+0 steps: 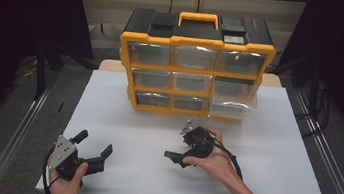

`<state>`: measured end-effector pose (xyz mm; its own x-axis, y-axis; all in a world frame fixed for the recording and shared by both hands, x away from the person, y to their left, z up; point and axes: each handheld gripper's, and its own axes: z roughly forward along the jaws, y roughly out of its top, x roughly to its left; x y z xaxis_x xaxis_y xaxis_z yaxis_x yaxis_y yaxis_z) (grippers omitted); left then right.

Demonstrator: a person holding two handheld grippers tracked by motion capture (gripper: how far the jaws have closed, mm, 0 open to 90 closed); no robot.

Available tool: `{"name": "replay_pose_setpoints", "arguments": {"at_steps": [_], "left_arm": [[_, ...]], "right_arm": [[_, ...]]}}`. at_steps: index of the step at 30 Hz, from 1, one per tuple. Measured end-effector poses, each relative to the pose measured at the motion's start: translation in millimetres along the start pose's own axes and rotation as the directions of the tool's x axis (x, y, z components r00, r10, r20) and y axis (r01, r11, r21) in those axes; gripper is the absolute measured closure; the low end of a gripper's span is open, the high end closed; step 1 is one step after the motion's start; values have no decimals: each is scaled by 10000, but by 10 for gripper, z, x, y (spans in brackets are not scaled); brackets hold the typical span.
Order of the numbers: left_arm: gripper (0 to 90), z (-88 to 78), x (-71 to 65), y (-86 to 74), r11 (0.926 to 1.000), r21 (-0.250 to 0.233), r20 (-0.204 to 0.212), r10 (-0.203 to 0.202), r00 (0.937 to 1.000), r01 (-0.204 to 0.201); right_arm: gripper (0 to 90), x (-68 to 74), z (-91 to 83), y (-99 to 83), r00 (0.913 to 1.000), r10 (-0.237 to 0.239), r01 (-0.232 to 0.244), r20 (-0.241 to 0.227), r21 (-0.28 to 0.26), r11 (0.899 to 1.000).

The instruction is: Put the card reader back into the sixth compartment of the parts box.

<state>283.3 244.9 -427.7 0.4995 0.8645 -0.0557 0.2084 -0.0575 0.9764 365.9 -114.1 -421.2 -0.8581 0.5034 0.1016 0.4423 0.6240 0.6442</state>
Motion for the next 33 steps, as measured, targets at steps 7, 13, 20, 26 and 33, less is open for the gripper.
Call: {"name": "replay_pose_setpoints", "arguments": {"at_steps": [7, 13, 20, 26, 33], "left_arm": [[26, 2, -1, -1, 10000, -30, 3, -61, 10000, 61], [26, 7, 1, -4, 9999, 40, 62, -123, 9999, 123], [26, 6, 7, -6, 9999, 60, 51, -109, 9999, 108], [26, 16, 5, -13, 9997, 232, 75, -94, 9999, 92], [26, 11, 9, -12, 9997, 224, 59, -97, 9999, 96]], "right_arm": [[174, -14, 89, 128, 9992, -367, 376, -140, 723, 9967], [188, -28, 171, 218, 9984, -458, 503, -340, 1469, 9879], [287, -34, 258, 263, 9972, -529, 634, -533, 2216, 9731], [418, -17, 303, 261, 9953, -661, 829, -710, 2686, 9597], [565, 15, 311, 288, 9923, -1047, 1202, -658, 3152, 9414]]}}
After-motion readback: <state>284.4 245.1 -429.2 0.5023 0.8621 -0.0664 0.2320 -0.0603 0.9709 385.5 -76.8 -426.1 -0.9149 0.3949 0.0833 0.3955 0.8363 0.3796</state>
